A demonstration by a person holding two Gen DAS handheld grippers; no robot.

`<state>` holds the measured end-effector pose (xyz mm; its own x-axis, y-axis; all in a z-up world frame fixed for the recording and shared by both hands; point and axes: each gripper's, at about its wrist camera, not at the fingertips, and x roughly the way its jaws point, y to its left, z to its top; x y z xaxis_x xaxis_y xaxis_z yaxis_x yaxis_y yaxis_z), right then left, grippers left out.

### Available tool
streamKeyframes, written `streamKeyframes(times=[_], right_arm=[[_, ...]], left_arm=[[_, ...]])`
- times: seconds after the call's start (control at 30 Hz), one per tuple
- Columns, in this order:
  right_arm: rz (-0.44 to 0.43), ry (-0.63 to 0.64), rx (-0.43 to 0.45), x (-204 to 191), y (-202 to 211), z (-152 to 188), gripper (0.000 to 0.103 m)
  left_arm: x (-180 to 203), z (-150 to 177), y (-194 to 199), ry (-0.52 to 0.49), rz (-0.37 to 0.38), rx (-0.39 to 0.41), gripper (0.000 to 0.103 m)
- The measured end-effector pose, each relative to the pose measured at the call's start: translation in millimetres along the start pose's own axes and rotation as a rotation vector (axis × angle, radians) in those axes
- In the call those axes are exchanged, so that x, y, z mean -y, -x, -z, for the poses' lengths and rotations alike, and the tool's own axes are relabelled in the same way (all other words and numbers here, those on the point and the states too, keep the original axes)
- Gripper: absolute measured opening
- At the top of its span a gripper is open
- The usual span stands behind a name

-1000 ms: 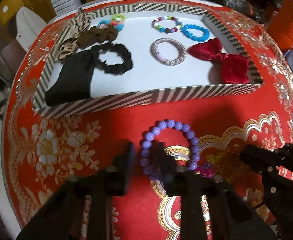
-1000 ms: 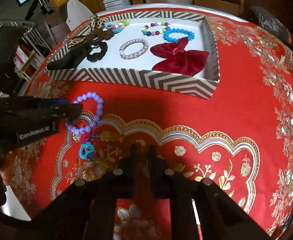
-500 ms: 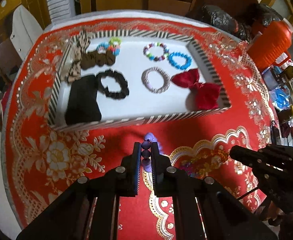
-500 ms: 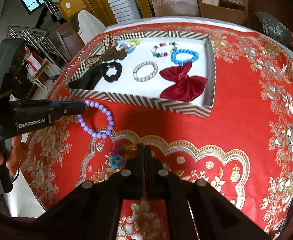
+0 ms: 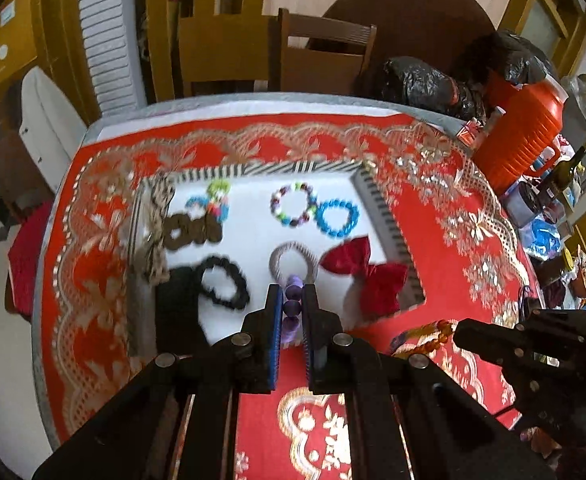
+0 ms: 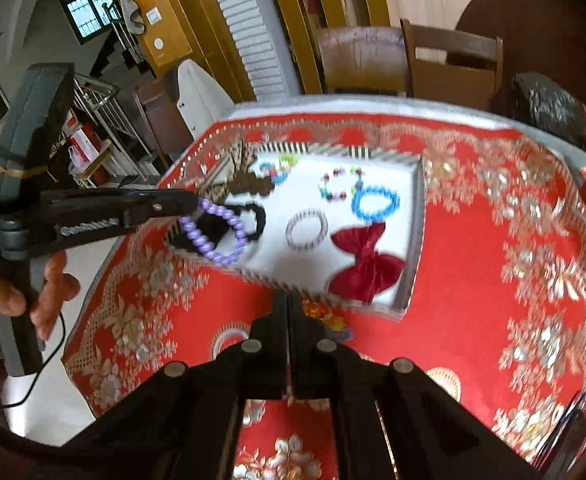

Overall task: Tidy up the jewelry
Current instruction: 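Carry the purple and yellow bracelets into the tray with both tools, release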

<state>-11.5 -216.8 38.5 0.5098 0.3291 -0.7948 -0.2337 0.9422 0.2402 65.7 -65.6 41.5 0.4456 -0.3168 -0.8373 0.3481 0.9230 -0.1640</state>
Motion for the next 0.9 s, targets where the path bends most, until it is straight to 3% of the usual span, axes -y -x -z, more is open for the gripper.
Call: streamKeyframes(times=[0.2, 0.4, 0.67, 0.83, 0.9], right_arm=[[-0.005, 0.001, 0.026, -2.0, -13.0, -27.0, 0.0], [-0.014, -0.032, -0.008, 3.4, -54.6, -37.7, 0.0], [0.022, -0.15, -0.143, 49.3, -118.1, -23.5, 0.0], [0.045, -0.129, -0.165, 53.8, -130.5, -15.3, 0.0], [0.07, -0.113, -0.161, 50.9, -128.8, -13.6, 0.014]], left_arm=[[5.6, -20.8, -36.4, 0.003, -0.003, -0.027, 0.0], [-14.5, -15.0, -75.1, 0.072, -0.012, -0.102, 0.0], [-33.9, 13.8, -100.2, 0.105, -0.071, -0.174, 0.0], [-40.3, 21.0, -101.2, 0.136, -0.11, -0.181, 0.0], [-42.1, 23.3, -100.8, 0.149, -0.135, -0.188, 0.006]])
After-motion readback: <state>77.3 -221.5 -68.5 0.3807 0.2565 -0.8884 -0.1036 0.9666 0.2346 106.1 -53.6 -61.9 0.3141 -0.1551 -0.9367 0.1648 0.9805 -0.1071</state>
